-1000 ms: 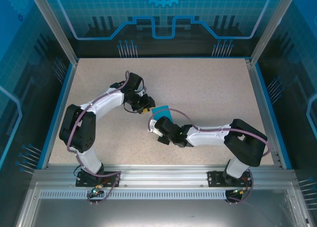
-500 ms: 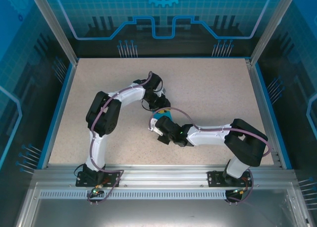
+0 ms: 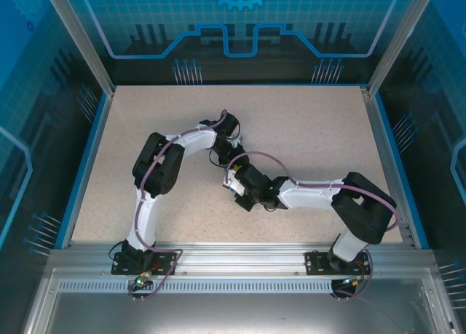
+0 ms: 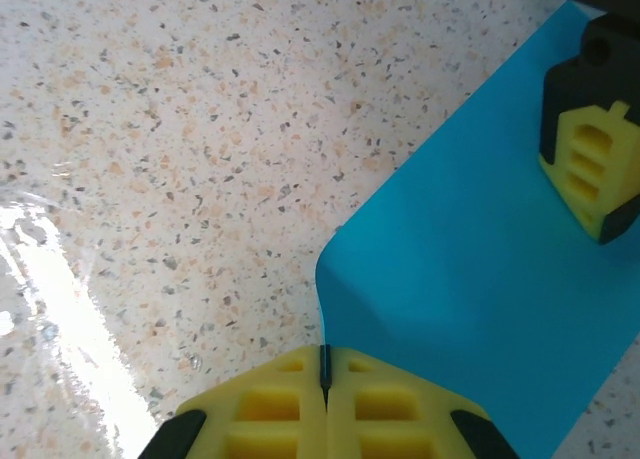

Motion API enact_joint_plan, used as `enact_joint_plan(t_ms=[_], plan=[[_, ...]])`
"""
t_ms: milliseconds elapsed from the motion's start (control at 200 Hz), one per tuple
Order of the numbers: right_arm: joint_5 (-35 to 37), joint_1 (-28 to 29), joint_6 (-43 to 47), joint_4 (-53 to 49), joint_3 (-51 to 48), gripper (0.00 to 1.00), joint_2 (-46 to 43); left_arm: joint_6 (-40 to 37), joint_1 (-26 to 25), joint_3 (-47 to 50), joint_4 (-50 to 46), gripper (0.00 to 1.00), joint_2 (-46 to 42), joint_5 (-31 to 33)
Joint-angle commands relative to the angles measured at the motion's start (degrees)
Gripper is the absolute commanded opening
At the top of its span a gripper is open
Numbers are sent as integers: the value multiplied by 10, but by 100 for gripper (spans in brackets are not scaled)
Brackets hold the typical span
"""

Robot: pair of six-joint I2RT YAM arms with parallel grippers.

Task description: Fold a paper plane with a square sheet of paper (fold left side to right side)

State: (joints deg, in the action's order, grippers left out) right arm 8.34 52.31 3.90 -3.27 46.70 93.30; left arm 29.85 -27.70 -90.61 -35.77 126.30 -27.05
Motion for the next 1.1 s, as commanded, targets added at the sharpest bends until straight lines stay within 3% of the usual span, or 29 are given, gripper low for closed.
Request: enact_joint_plan(t_ms=[0,205,530,1095], plan=[[-78,-33,-29,-22,2,0,-23,-17,-10,10,-17,26,19,22],[-192,-96,-40,-48,21,0,-15,-24,-14,10,-14,26,26,22],[-312,-184,-66,-73,63,0,35,-27,-16,10,-14,24,27,22],[-359,-242,-98,-79,81,0,95,-28,-19,9,-18,23,31,23]])
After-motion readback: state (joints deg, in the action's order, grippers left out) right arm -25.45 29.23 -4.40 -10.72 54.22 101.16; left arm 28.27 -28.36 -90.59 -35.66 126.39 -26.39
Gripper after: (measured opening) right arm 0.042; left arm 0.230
